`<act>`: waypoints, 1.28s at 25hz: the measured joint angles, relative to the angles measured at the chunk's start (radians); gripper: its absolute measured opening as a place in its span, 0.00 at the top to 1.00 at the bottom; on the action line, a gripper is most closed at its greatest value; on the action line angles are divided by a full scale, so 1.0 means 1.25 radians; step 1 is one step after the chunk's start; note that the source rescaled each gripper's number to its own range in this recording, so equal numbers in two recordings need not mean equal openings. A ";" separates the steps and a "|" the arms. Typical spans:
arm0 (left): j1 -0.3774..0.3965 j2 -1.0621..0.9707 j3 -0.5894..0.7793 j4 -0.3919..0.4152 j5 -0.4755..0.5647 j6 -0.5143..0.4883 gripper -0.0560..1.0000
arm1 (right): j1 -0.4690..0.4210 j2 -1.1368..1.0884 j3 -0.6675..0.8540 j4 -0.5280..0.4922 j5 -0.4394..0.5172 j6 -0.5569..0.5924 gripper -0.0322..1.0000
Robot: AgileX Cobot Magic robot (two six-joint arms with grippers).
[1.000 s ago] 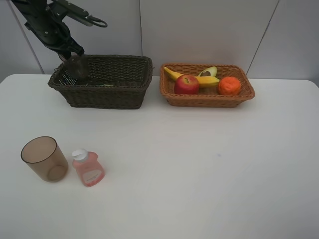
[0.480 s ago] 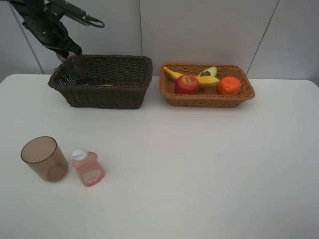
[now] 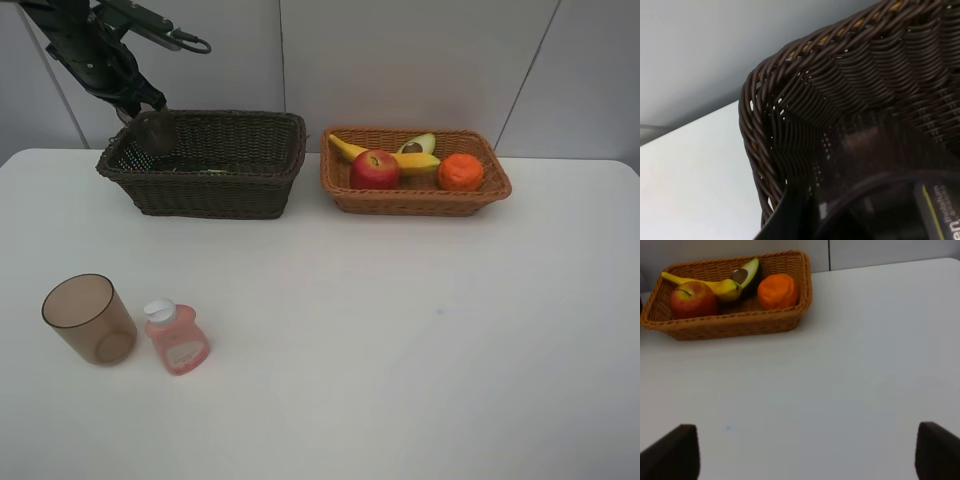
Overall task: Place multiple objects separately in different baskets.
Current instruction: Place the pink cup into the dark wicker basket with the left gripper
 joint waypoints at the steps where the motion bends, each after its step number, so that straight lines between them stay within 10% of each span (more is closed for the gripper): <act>1: 0.000 0.000 0.000 0.000 -0.001 0.005 0.71 | 0.000 0.000 0.000 0.000 0.000 0.000 0.15; 8: 0.000 0.000 0.000 -0.009 0.004 0.023 0.08 | 0.000 0.000 0.000 0.000 0.000 0.000 0.15; 32: 0.003 -0.035 0.000 -0.027 0.111 0.034 0.04 | 0.000 0.000 0.000 0.000 0.000 0.000 0.15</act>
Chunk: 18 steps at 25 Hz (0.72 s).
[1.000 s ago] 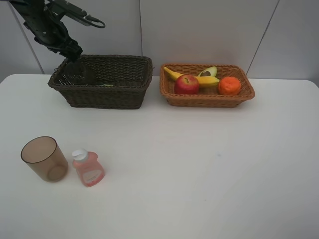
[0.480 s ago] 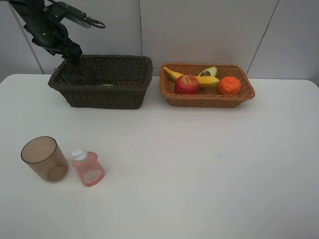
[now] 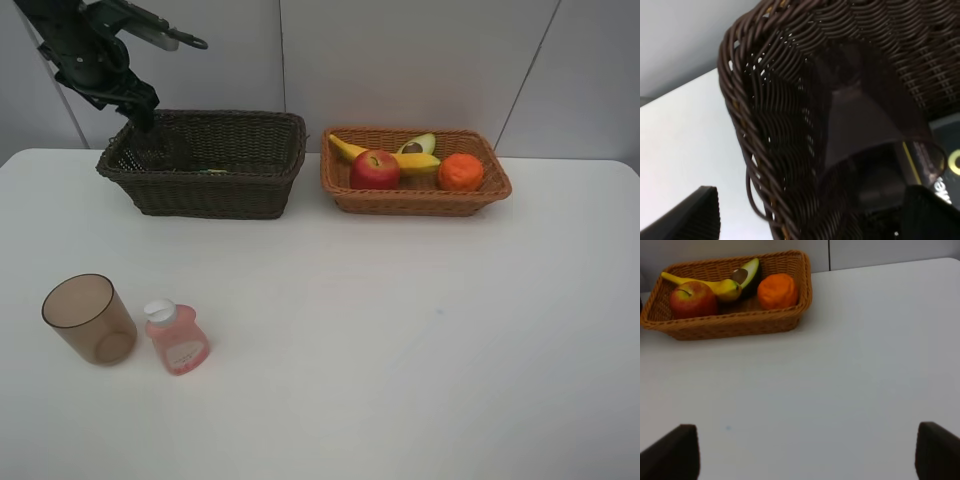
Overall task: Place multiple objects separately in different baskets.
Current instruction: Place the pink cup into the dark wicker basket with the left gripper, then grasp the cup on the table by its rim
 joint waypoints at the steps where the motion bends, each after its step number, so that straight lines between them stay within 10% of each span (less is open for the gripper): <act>1: 0.000 -0.006 0.000 -0.003 0.013 0.003 0.04 | 0.000 0.000 0.000 0.000 0.000 0.000 0.15; 18: -0.010 -0.179 0.026 -0.013 0.260 -0.016 0.04 | 0.000 0.000 0.000 0.000 0.000 0.000 0.15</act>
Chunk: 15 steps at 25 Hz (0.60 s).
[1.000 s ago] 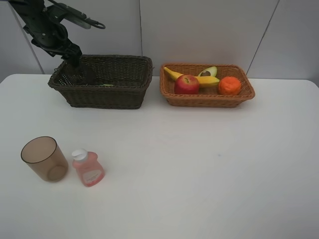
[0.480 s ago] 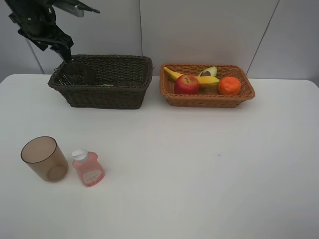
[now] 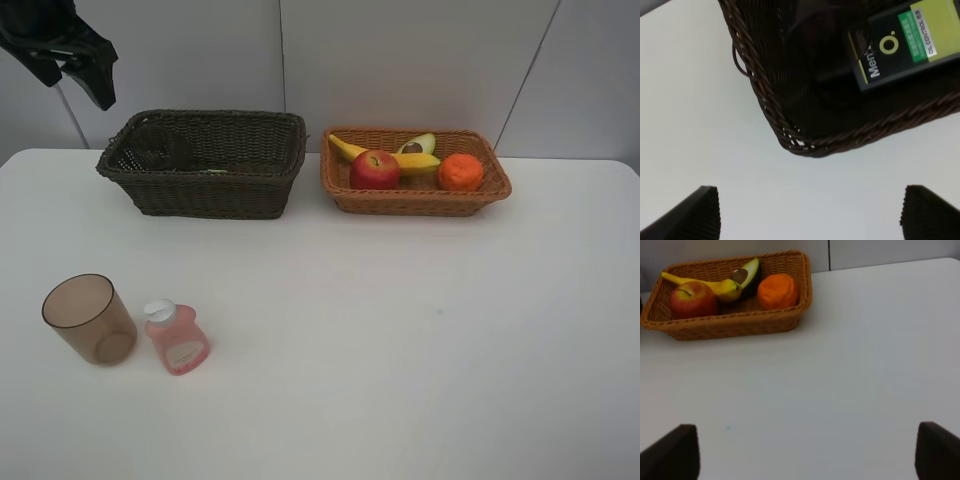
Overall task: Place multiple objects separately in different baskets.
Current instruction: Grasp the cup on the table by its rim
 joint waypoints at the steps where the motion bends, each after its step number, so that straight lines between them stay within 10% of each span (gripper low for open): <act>1: 0.000 -0.015 0.021 0.000 0.001 -0.001 0.04 | 0.000 0.000 0.000 0.000 0.000 0.000 0.15; 15: 0.000 -0.220 0.369 -0.014 -0.037 -0.002 0.04 | 0.000 0.000 0.000 0.000 0.000 0.000 0.15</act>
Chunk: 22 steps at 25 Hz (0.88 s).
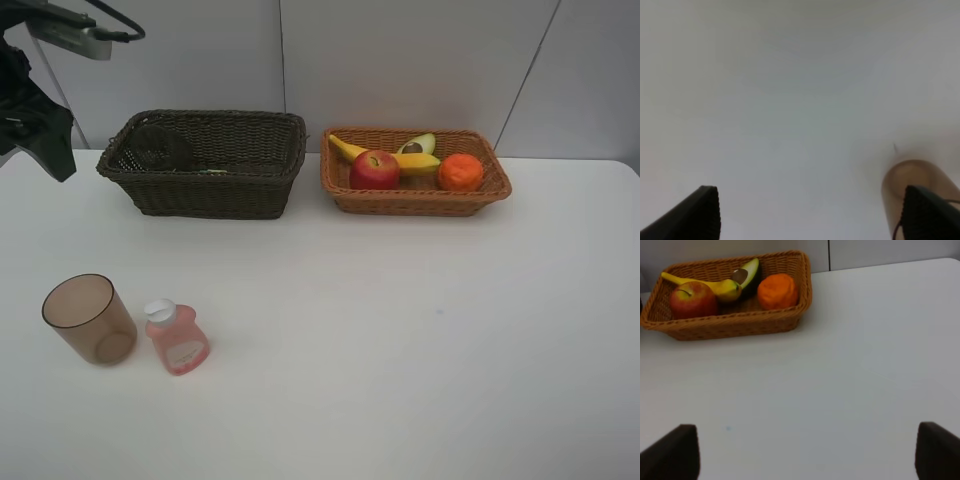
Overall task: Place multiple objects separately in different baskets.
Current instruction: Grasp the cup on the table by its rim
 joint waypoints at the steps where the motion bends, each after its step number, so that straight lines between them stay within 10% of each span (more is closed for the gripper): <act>1: 0.000 -0.010 0.020 0.000 -0.007 0.000 0.04 | 0.000 0.000 0.000 0.000 0.000 0.000 0.15; 22: 0.000 -0.055 0.314 -0.062 -0.124 0.023 0.04 | 0.000 0.000 0.000 0.000 -0.002 0.000 0.15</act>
